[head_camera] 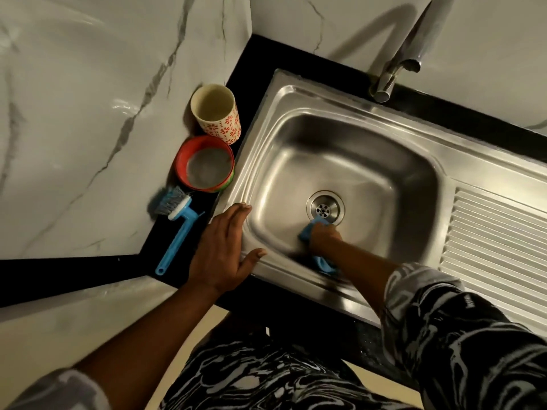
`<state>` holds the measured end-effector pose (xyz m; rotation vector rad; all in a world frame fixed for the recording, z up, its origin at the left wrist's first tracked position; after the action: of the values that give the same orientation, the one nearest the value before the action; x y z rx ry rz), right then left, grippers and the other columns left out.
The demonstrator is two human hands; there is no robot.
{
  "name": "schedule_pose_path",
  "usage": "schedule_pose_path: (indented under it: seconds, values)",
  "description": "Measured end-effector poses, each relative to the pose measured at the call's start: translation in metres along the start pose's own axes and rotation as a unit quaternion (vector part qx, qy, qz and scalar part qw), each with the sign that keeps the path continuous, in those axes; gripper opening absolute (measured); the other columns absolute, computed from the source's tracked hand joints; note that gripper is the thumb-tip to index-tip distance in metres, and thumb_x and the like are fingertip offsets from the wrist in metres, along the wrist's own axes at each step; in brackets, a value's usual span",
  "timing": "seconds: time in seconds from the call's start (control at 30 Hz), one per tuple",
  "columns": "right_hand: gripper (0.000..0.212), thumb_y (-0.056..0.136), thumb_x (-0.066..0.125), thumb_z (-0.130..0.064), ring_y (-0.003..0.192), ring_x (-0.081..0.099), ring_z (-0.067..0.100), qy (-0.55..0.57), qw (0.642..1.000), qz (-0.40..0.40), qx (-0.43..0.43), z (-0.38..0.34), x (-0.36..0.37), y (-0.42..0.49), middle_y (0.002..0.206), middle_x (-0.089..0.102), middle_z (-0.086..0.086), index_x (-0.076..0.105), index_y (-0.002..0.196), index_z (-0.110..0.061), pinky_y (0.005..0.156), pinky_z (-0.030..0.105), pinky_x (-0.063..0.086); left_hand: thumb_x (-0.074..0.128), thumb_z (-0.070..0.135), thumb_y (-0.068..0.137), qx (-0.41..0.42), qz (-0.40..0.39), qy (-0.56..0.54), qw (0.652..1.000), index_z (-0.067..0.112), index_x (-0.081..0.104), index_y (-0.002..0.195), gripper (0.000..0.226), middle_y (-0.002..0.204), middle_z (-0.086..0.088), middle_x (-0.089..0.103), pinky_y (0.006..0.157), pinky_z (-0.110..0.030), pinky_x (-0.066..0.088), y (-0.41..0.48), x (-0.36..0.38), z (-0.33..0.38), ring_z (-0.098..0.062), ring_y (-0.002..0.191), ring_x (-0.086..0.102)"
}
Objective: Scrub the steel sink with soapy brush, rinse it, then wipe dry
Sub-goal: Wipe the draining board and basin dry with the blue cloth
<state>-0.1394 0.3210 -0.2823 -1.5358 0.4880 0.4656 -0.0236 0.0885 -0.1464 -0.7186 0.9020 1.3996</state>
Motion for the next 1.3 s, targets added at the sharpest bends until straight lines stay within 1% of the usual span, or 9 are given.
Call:
schedule_pose_path:
  seconds: [0.2, 0.37, 0.57, 0.7, 0.8, 0.9, 1.03, 1.2, 1.3]
  values:
    - [0.047, 0.098, 0.059, -0.041, 0.114, 0.063, 0.03, -0.008, 0.989, -0.082, -0.12, -0.098, 0.003, -0.013, 0.123, 0.064, 0.01, 0.059, 0.132, -0.008, 0.083, 0.033, 0.048, 0.041, 0.068, 0.101, -0.005, -0.007, 0.004, 1.0, 0.006, 0.036, 0.161, 0.086, 0.165, -0.013, 0.037, 0.118, -0.052, 0.039, 0.001, 0.0, -0.002, -0.033, 0.149, 0.041]
    - [0.03, 0.095, 0.067, -0.021, 0.097, 0.066, 0.029, 0.116, 0.974, -0.121, -0.151, -0.111, -0.015, -0.007, 0.106, 0.067, 0.011, 0.067, 0.122, -0.008, 0.071, 0.032, 0.047, 0.039, 0.068, 0.102, 0.004, 0.003, 0.006, 1.0, 0.005, 0.036, 0.16, 0.086, 0.165, -0.014, 0.038, 0.12, -0.051, 0.038, 0.0, 0.002, -0.003, -0.032, 0.151, 0.04]
    - [0.022, 0.092, 0.054, 0.003, 0.075, 0.068, 0.018, 0.506, 0.831, -0.127, -0.192, -0.091, -0.048, -0.05, 0.087, 0.069, 0.01, 0.064, 0.107, -0.009, 0.062, 0.03, 0.054, 0.039, 0.068, 0.103, -0.011, 0.008, -0.039, 0.999, 0.002, 0.032, 0.162, 0.089, 0.168, -0.014, 0.033, 0.122, -0.05, 0.036, -0.003, 0.0, -0.004, -0.03, 0.155, 0.034]
    - [0.035, 0.094, 0.053, -0.005, 0.112, 0.065, 0.035, 0.657, 0.718, -0.105, -0.204, -0.042, -0.073, -0.097, 0.125, 0.065, 0.023, 0.062, 0.128, -0.008, 0.1, 0.052, 0.054, 0.051, 0.057, 0.104, -0.018, 0.043, -0.127, 0.991, 0.003, 0.021, 0.166, 0.087, 0.175, -0.008, 0.021, 0.127, -0.051, 0.031, 0.006, -0.01, 0.007, -0.025, 0.161, 0.023]
    - [0.044, 0.088, 0.054, -0.005, 0.12, 0.061, 0.042, 0.697, 0.676, -0.079, -0.228, -0.02, -0.091, -0.13, 0.132, 0.063, 0.026, 0.063, 0.131, -0.01, 0.109, 0.055, 0.046, 0.054, 0.06, 0.102, -0.048, 0.015, -0.234, 0.971, 0.014, 0.014, 0.169, 0.091, 0.173, 0.001, 0.025, 0.123, -0.048, 0.037, 0.036, -0.016, 0.031, -0.018, 0.154, 0.036]
    - [0.036, 0.091, 0.052, -0.005, 0.114, 0.063, 0.039, 0.688, 0.677, -0.037, -0.258, -0.003, -0.107, -0.163, 0.121, 0.07, 0.019, 0.066, 0.123, -0.007, 0.104, 0.052, 0.048, 0.055, 0.067, 0.099, -0.088, -0.089, -0.309, 0.943, 0.034, 0.004, 0.169, 0.092, 0.169, 0.009, 0.031, 0.117, -0.032, 0.039, 0.078, -0.02, 0.06, -0.006, 0.149, 0.039]
    - [0.033, 0.093, 0.054, -0.004, 0.118, 0.063, 0.04, 0.648, 0.696, 0.044, -0.305, 0.019, -0.128, -0.191, 0.122, 0.069, 0.02, 0.067, 0.123, -0.01, 0.102, 0.053, 0.049, 0.065, 0.031, 0.106, -0.058, -0.209, -0.386, 0.897, 0.025, 0.046, 0.157, 0.055, 0.134, 0.01, 0.066, 0.089, -0.016, 0.049, 0.112, -0.029, 0.094, 0.009, 0.109, 0.064]
    - [0.027, 0.09, 0.058, -0.006, 0.111, 0.064, 0.031, 0.671, 0.662, 0.093, -0.32, 0.047, -0.143, -0.202, 0.115, 0.068, 0.015, 0.066, 0.115, -0.01, 0.096, 0.045, 0.053, 0.092, 0.025, 0.083, -0.023, -0.168, -0.364, 0.916, 0.021, 0.067, 0.135, 0.059, 0.118, 0.009, 0.076, 0.086, -0.027, 0.06, 0.121, -0.034, 0.097, -0.009, 0.107, 0.073]
    - [0.022, 0.086, 0.058, -0.01, 0.104, 0.063, 0.028, 0.693, 0.642, 0.097, -0.313, 0.06, -0.143, -0.205, 0.107, 0.067, 0.014, 0.066, 0.106, -0.011, 0.09, 0.04, 0.053, 0.089, 0.019, 0.085, -0.009, -0.107, -0.325, 0.94, 0.017, 0.077, 0.111, 0.029, 0.096, 0.008, 0.079, 0.079, -0.04, 0.062, 0.121, -0.037, 0.097, -0.01, 0.089, 0.075]
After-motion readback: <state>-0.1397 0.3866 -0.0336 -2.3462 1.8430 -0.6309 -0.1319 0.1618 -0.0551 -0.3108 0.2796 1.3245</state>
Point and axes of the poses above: each hand's wrist, its own y-axis towards the middle knuckle, its own x-axis out of the palm, z = x × y, the point moved 4 cm from there along y, towards the middle knuckle
